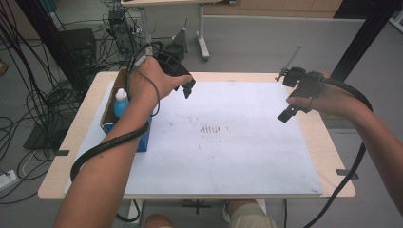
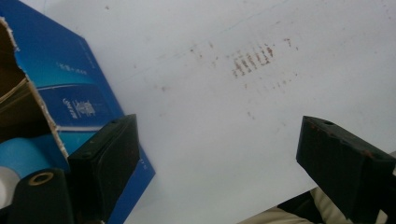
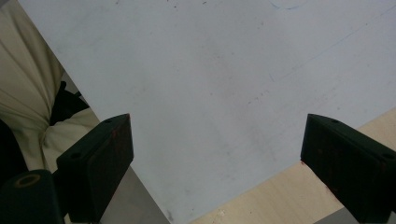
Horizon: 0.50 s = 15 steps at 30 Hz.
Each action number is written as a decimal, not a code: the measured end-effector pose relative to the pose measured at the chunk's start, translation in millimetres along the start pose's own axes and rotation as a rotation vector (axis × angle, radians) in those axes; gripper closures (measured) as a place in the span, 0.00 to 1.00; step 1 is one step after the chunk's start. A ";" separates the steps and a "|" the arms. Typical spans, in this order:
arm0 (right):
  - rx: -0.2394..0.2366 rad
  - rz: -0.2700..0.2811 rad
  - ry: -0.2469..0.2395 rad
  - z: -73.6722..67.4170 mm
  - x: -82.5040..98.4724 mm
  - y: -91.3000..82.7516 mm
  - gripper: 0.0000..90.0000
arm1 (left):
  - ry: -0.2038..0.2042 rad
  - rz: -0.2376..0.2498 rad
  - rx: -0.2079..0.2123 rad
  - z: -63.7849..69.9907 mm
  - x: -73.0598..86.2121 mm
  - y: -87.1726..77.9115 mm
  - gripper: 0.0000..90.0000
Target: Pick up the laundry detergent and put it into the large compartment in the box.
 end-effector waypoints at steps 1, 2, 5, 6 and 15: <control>-0.001 -0.001 0.002 -0.1 0.2 -0.1 0.10 | 0.003 0.002 0.003 0.8 -0.3 0.4 0.15; 0.002 -0.004 0.000 0.0 0.2 -0.4 0.10 | 0.003 0.002 0.005 2.1 -0.6 0.7 0.15; 0.002 -0.001 0.002 0.1 0.9 -0.5 0.10 | 0.011 0.002 0.009 4.7 -1.1 1.4 0.15; 0.002 0.000 0.005 -0.2 1.0 -0.5 0.10 | 0.013 0.004 0.011 5.3 -1.2 2.0 0.15; -0.001 0.002 -0.001 -1.3 -0.1 -0.1 0.10 | 0.031 -0.014 0.027 13.2 -1.4 12.0 0.15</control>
Point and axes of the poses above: each handheld gripper's, and its own axes: y roughly forward along the jaws, x roughly out of its underside, z roughly to its right, the point moved 6 cm from there along y, roughly forward along the jaws, and after that the axes turned 11 degrees about -x, right-handed, at the moved point
